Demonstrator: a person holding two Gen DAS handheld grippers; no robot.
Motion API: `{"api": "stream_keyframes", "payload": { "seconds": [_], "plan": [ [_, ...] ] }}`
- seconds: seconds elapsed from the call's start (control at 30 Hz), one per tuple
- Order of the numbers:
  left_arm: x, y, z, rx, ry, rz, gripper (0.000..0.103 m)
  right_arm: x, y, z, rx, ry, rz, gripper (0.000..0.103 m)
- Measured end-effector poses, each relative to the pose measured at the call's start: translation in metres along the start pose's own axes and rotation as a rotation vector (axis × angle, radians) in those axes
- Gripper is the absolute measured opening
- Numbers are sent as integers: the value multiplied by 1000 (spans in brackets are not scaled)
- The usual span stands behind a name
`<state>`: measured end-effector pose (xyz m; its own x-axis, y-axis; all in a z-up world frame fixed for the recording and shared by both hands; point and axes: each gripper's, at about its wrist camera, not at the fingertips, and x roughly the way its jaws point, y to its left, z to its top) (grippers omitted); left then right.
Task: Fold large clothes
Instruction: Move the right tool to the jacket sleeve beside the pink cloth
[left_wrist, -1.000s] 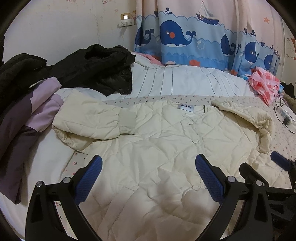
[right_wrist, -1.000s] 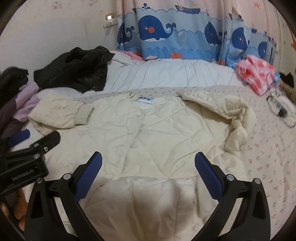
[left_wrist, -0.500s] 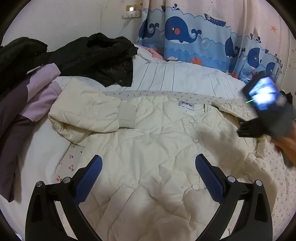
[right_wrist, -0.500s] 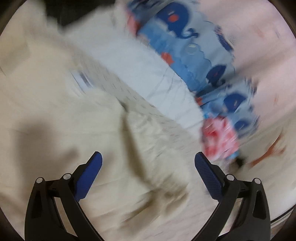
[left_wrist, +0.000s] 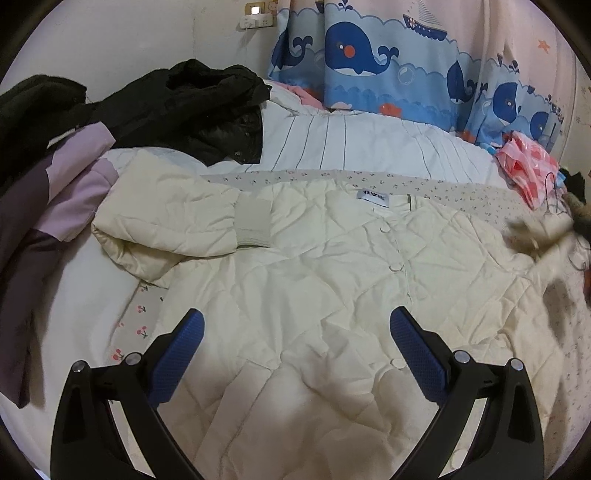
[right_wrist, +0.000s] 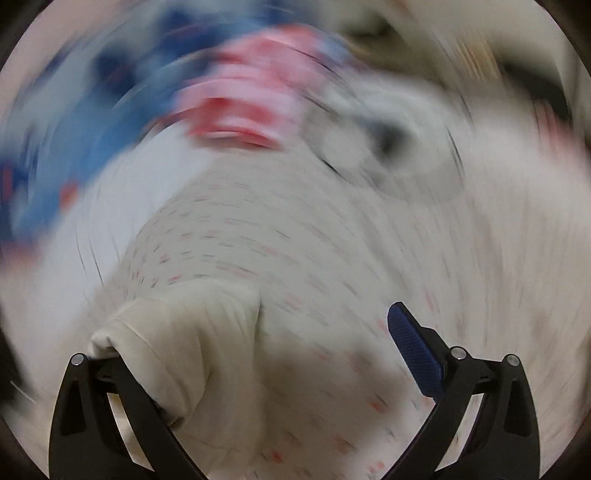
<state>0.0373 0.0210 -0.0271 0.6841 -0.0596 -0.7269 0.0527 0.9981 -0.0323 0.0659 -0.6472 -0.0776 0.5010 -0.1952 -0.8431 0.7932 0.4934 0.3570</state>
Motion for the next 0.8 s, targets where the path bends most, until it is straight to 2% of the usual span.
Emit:
{"api": "stream_keyframes", "payload": {
  "seconds": [0.1, 0.17, 0.2, 0.23, 0.3, 0.33, 0.37, 0.47, 0.53, 0.63, 0.67, 0.7, 0.73, 0.77, 0.8],
  "plan": [
    [-2, 2, 1, -24, 5, -23, 97, 1, -70, -20, 105, 96, 140, 96],
    [-3, 2, 1, -31, 6, -28, 97, -4, -109, -42, 242, 102, 225, 96],
    [-4, 2, 1, -33, 4, -28, 97, -11, -117, -54, 239, 94, 214, 96],
    [-5, 2, 1, -34, 3, -28, 97, -17, -114, -59, 180, 81, 177, 96],
    [-5, 2, 1, -36, 2, -31, 97, -37, -96, -71, -30, 27, 34, 96],
    [-5, 3, 1, -37, 2, -34, 97, -48, -90, -77, -102, 0, -1, 96],
    [-6, 2, 1, -38, 2, -38, 97, -61, -84, -83, -156, -30, -22, 96],
    [-5, 3, 1, -38, 5, -45, 97, -109, -52, -99, -351, -264, -83, 96],
    [-4, 3, 1, -44, 9, -53, 97, -117, -13, -101, -509, -335, -101, 96],
    [0, 1, 0, -53, 26, -73, 97, -72, 56, -112, -858, -238, -231, 96],
    [0, 1, 1, -55, 30, -78, 97, -47, 73, -119, -980, -197, -326, 96],
    [0, 0, 1, -54, 29, -79, 97, -7, 87, -128, -1132, -136, -468, 96],
    [-1, -1, 1, -52, 27, -78, 97, 8, 85, -126, -1156, -130, -504, 96],
    [-1, -1, 1, -47, 24, -74, 97, 10, 80, -115, -1104, -134, -500, 96],
    [-2, -1, 1, -45, 23, -70, 97, 0, 65, -88, -925, -146, -437, 96]
  ]
}}
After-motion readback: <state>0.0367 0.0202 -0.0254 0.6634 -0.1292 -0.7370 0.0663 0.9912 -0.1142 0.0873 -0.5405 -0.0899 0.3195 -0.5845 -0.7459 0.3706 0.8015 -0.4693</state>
